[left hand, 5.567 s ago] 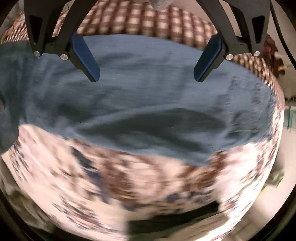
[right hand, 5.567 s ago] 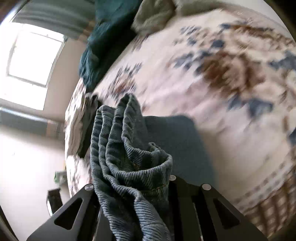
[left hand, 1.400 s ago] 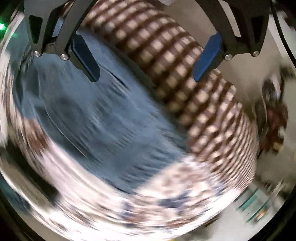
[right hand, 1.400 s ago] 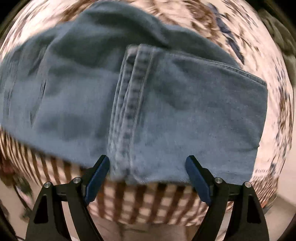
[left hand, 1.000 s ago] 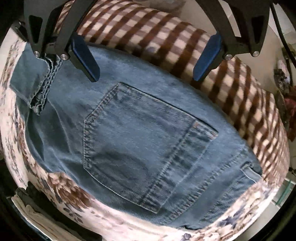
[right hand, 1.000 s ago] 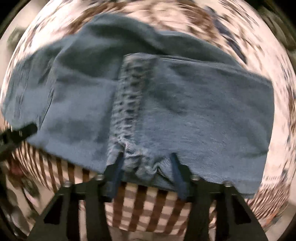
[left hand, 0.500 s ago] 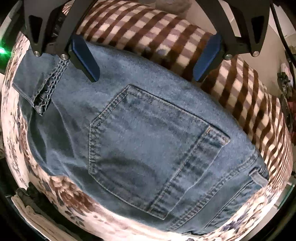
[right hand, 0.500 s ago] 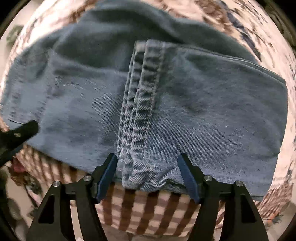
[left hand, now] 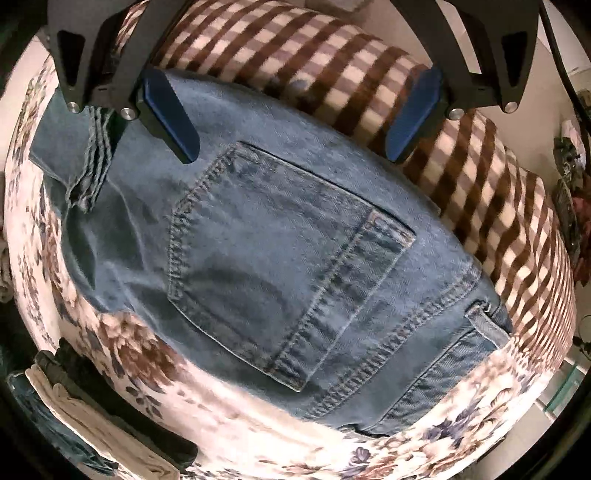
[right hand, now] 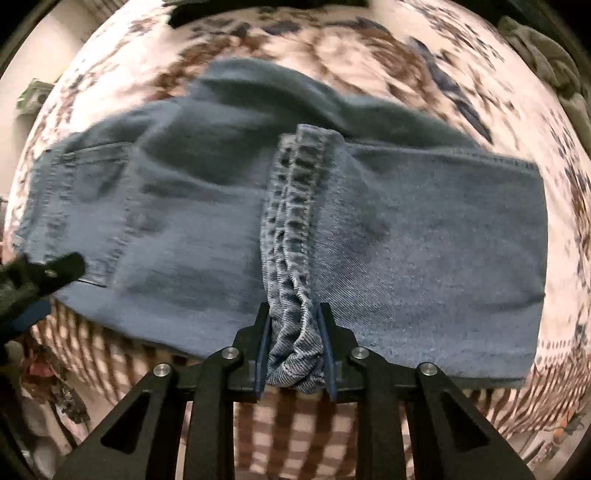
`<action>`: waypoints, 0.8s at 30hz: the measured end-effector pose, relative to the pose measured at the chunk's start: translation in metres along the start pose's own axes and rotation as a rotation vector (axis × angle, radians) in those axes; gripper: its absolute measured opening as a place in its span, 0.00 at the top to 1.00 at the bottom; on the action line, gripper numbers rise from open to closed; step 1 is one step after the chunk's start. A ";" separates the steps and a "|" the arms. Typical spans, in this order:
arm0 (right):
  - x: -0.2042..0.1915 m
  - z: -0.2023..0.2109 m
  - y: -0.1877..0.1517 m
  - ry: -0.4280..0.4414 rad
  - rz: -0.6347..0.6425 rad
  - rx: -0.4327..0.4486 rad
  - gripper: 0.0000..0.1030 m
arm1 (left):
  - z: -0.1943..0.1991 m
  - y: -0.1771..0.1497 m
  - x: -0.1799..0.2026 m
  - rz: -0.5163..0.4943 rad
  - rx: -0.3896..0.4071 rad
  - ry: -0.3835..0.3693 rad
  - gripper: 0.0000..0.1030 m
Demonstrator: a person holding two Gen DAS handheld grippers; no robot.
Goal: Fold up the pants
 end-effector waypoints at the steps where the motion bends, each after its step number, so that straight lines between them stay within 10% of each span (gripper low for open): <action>1: -0.009 0.005 0.001 0.011 0.021 0.011 0.75 | -0.001 0.001 -0.003 0.003 0.000 -0.002 0.00; 7: -0.048 -0.009 0.010 -0.020 0.118 -0.030 0.73 | -0.014 0.007 -0.021 0.009 0.018 0.032 0.00; 14: -0.039 -0.001 0.022 0.121 0.065 -0.138 0.46 | -0.059 0.027 -0.040 0.039 -0.062 -0.014 0.00; 20: 0.039 0.052 0.015 0.186 -0.191 0.029 0.18 | -0.075 0.031 -0.048 0.122 -0.061 -0.027 0.00; 24: 0.117 0.040 0.036 0.098 -0.378 0.020 0.18 | -0.076 0.036 -0.052 0.153 -0.129 -0.001 0.00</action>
Point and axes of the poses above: each gripper's, at about its wrist camera, not at the fingertips, and z roughly against the way its jaws point, x to its right, y to its top, the point moved 2 cm from there along -z, roughly the way its jaws point, and after that the axes turned 10 degrees about -x, right-handed, at the moved point
